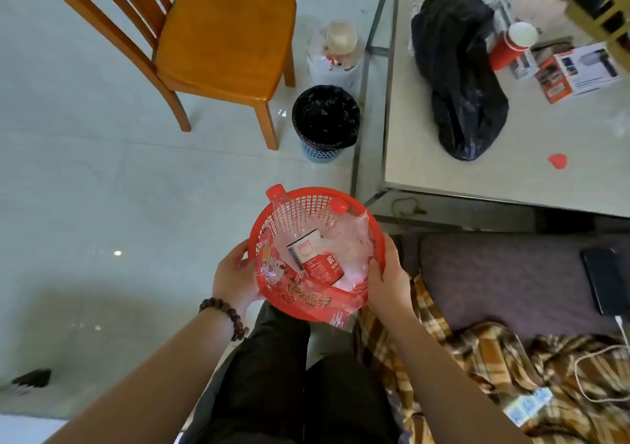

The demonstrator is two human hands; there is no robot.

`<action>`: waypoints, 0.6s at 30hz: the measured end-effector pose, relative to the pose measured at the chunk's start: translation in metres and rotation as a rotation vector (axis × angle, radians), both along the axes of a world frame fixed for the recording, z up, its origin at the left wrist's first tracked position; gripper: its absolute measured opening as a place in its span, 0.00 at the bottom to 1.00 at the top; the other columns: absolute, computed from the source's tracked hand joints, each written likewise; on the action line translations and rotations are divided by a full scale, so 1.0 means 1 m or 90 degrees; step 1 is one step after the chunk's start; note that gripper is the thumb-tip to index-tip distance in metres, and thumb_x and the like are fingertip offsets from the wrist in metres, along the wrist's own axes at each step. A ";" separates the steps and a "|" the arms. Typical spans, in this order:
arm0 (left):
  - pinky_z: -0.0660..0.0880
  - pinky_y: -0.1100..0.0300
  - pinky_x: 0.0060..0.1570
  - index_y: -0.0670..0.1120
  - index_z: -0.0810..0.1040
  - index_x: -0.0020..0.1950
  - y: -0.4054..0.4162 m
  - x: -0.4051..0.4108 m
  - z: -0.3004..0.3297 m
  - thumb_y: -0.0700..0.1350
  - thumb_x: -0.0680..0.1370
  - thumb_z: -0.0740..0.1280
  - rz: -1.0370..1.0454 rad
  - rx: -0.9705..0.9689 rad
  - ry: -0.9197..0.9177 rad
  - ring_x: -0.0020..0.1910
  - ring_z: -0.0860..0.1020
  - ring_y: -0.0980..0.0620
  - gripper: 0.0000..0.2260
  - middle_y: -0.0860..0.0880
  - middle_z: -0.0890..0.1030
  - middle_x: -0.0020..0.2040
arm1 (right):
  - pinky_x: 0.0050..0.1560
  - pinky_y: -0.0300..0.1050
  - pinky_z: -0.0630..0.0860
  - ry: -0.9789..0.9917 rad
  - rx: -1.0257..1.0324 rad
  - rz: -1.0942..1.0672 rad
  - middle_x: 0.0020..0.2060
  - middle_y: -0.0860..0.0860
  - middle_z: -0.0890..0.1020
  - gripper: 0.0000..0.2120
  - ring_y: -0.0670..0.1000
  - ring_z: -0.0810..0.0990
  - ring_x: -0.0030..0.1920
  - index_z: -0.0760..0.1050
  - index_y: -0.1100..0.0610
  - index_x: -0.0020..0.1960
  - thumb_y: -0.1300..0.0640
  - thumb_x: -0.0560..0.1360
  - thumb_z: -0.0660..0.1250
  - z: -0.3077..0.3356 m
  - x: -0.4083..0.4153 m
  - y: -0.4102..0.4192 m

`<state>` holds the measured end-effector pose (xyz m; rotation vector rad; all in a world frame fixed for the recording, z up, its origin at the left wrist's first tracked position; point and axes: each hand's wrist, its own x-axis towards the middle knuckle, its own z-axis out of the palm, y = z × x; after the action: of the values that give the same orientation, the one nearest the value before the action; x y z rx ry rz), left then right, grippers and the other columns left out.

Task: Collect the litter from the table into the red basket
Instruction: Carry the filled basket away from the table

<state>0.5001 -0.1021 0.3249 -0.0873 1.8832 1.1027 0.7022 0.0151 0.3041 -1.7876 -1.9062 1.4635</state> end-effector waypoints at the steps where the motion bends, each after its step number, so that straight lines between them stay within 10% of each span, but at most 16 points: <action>1: 0.81 0.55 0.30 0.51 0.78 0.59 0.014 -0.011 -0.010 0.48 0.79 0.68 -0.017 -0.010 0.007 0.36 0.85 0.53 0.09 0.50 0.86 0.46 | 0.32 0.16 0.64 -0.013 -0.007 -0.001 0.50 0.41 0.74 0.23 0.30 0.70 0.40 0.56 0.47 0.75 0.53 0.81 0.54 -0.010 -0.010 0.012; 9: 0.82 0.60 0.31 0.49 0.76 0.64 0.114 -0.070 -0.156 0.54 0.80 0.65 -0.095 -0.070 0.066 0.43 0.84 0.53 0.15 0.49 0.84 0.53 | 0.25 0.22 0.66 -0.083 -0.074 -0.025 0.44 0.36 0.73 0.20 0.34 0.71 0.37 0.58 0.43 0.71 0.48 0.80 0.56 -0.140 -0.075 0.102; 18: 0.74 0.71 0.23 0.45 0.78 0.64 0.183 -0.099 -0.378 0.47 0.81 0.66 -0.197 -0.128 0.161 0.37 0.80 0.58 0.13 0.47 0.83 0.52 | 0.44 0.42 0.73 -0.138 -0.061 0.046 0.55 0.52 0.77 0.25 0.51 0.77 0.46 0.48 0.43 0.75 0.52 0.81 0.54 -0.344 -0.099 0.183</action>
<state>0.4009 0.0812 -0.0532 0.2335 2.1429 0.7377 0.6034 0.1978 -0.0404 -2.0141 -2.0524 1.4607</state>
